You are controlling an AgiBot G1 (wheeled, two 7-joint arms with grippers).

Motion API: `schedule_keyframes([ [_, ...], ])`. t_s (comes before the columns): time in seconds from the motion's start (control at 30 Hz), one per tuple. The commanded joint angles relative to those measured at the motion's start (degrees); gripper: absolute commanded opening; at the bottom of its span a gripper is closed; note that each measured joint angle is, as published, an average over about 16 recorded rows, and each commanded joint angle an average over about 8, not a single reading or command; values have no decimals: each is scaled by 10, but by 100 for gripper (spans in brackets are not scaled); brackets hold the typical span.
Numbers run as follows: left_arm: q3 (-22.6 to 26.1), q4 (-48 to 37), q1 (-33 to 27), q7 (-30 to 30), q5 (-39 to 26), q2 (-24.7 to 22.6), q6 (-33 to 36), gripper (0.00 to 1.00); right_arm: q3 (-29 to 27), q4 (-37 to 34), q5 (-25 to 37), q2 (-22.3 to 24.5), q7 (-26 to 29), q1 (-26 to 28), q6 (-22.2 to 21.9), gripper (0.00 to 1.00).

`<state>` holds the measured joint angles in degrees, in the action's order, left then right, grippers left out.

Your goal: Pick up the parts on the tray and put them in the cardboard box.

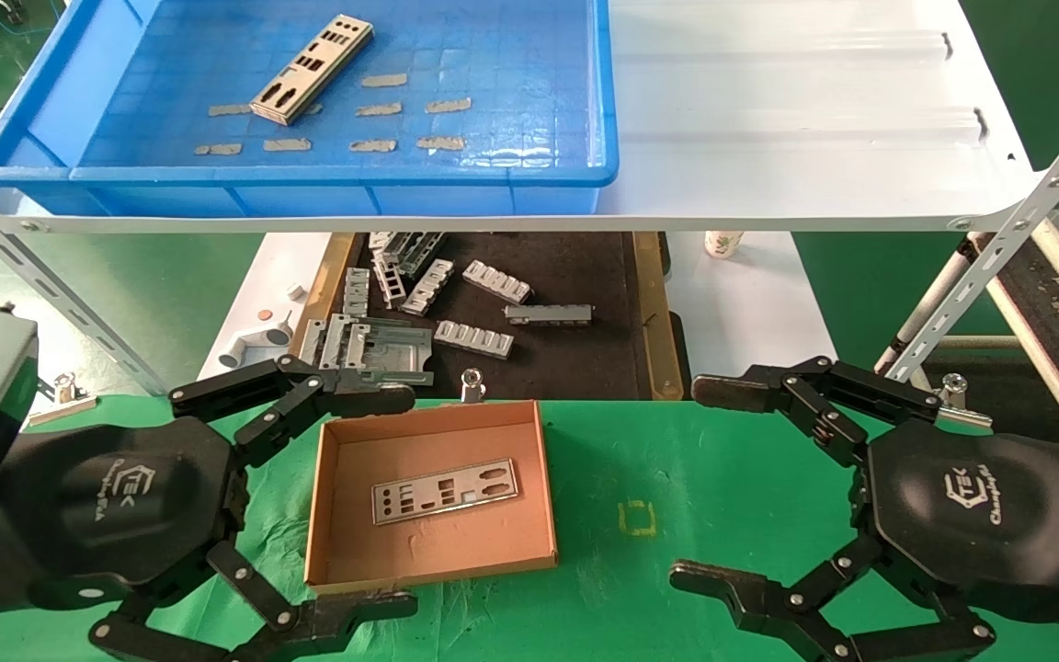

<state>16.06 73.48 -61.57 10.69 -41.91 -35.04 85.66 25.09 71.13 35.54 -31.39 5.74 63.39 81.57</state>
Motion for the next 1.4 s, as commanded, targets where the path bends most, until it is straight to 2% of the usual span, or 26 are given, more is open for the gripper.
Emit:
schedule_keyframes([
  [0.03,0,0,0,0,0,0,0,100,0,0,0,0,0,0,0,100],
  [1.4,1,-1,-1,0,-1,0,0,100,0,0,0,0,0,0,0,100],
])
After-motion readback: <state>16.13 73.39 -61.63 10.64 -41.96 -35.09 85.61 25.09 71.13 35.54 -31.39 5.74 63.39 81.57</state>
